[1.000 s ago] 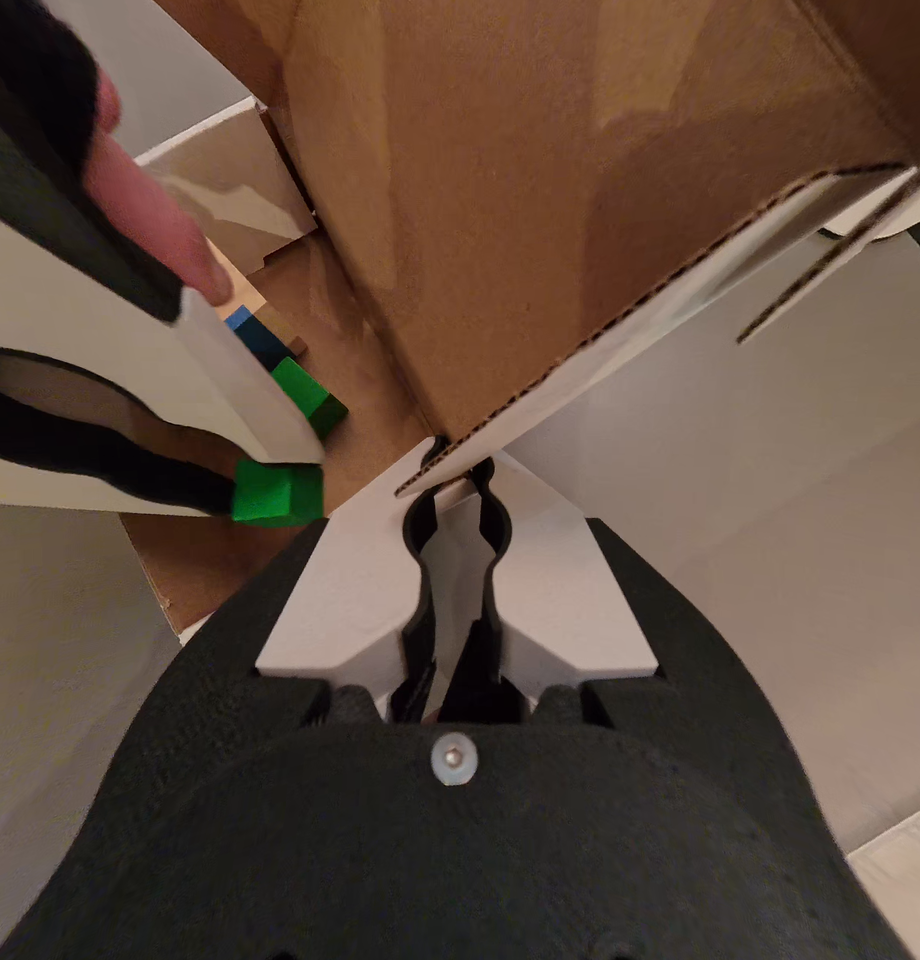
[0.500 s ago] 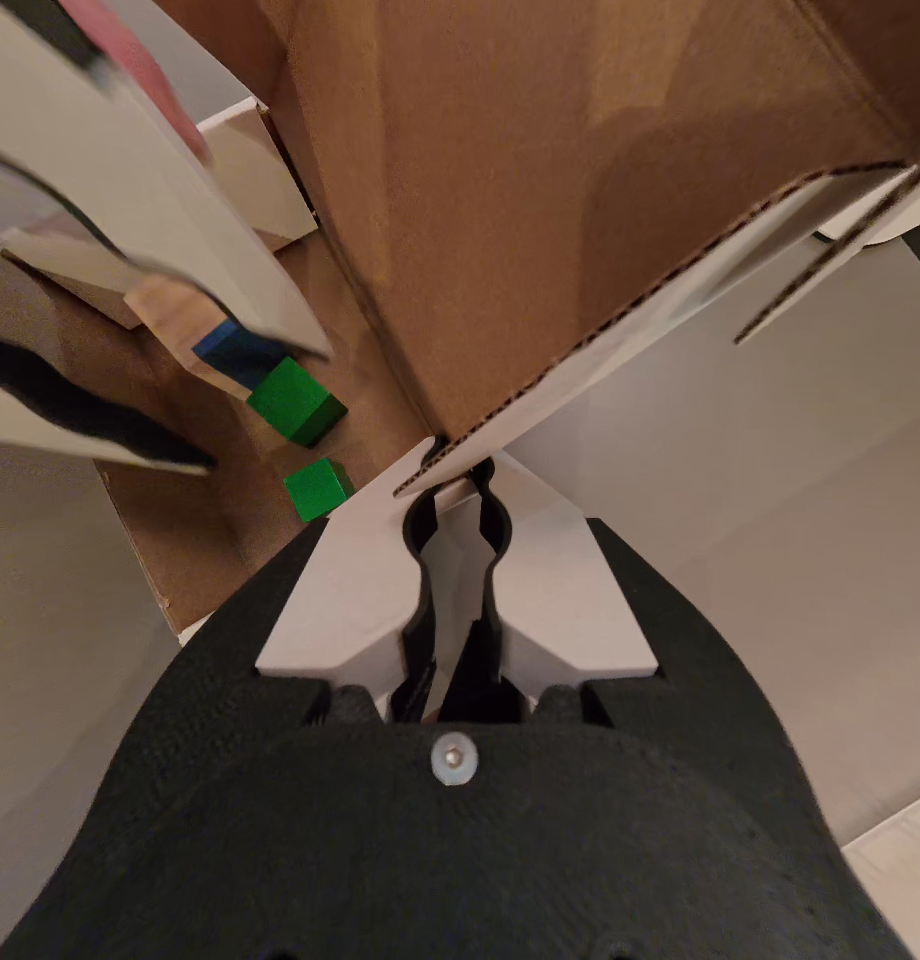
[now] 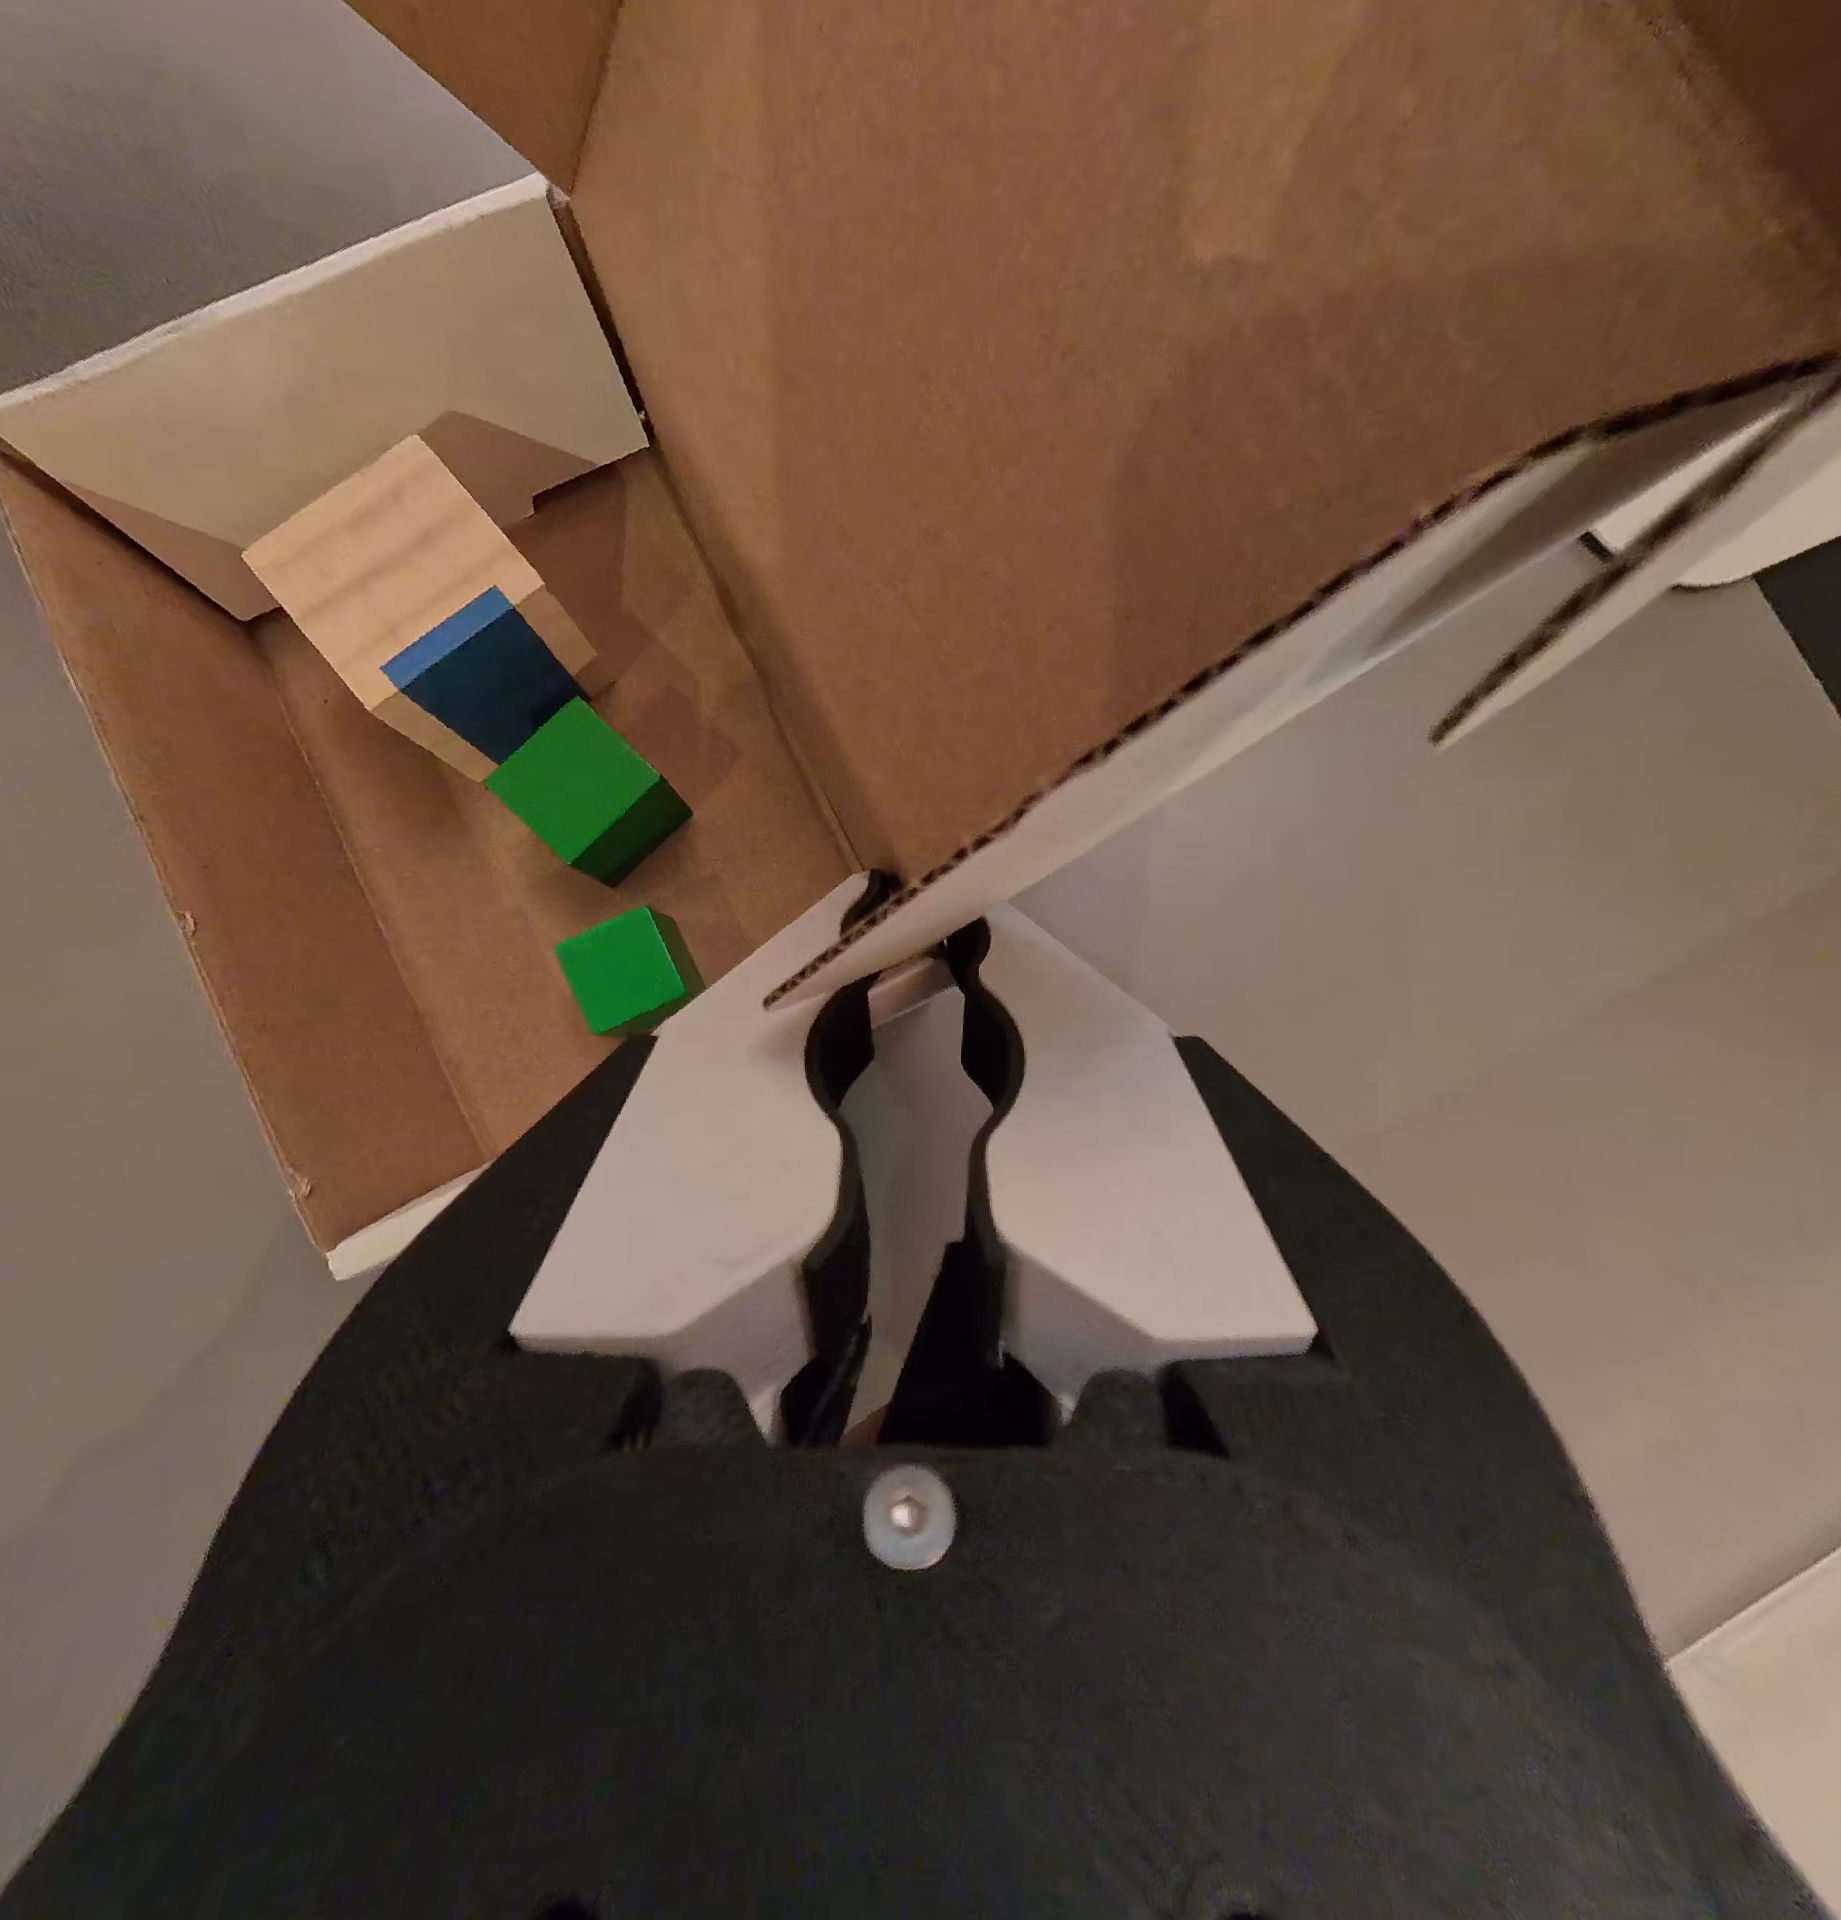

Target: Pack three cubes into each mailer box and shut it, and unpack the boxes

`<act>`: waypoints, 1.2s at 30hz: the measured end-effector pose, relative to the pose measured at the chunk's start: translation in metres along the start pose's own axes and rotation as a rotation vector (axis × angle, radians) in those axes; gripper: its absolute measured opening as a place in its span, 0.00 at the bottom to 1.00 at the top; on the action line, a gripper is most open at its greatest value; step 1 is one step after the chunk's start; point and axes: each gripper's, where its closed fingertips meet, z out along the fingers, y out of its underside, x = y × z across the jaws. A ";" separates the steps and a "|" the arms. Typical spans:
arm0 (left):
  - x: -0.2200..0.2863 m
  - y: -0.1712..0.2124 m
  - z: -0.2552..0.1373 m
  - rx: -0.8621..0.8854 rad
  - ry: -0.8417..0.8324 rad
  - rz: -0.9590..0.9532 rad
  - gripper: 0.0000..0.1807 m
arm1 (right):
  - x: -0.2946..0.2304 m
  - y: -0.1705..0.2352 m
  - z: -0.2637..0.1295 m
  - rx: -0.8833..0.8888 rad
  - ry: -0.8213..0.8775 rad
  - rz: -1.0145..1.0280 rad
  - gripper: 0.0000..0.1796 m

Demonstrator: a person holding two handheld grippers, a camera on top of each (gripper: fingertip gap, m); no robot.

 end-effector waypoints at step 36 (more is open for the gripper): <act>0.052 0.031 0.032 -0.041 0.161 0.408 0.29 | -0.012 -0.023 -0.088 0.331 -0.132 -0.080 0.23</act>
